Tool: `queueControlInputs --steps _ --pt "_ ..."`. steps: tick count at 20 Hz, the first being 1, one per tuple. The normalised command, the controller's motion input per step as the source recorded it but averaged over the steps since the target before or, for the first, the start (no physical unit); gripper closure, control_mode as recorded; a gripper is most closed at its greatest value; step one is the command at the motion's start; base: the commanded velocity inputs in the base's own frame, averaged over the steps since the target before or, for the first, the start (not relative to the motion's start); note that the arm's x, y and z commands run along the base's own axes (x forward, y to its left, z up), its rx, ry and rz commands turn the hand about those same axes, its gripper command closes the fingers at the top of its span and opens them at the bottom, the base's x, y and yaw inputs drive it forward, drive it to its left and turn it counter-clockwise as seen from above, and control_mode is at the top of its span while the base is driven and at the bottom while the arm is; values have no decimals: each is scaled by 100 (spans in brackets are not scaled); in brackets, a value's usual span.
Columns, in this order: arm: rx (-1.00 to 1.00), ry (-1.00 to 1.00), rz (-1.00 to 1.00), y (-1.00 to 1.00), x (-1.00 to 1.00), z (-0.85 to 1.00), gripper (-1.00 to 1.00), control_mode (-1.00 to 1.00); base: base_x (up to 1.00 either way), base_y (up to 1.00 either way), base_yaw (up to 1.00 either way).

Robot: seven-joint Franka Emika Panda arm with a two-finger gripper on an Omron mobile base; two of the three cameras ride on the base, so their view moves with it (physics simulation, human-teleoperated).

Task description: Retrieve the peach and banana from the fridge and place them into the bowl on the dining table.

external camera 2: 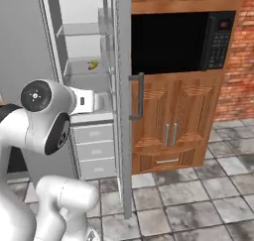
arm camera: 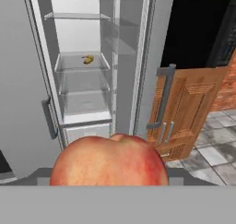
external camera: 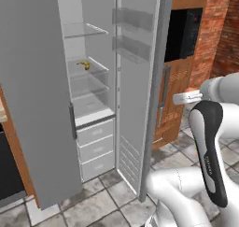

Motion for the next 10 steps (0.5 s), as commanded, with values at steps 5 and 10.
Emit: queueControlInputs --steps 5,10 --pt "0 0 0 0 0 0 100 100 -64 40 -58" --pt "0 0 0 0 0 0 100 100 -85 58 -53"
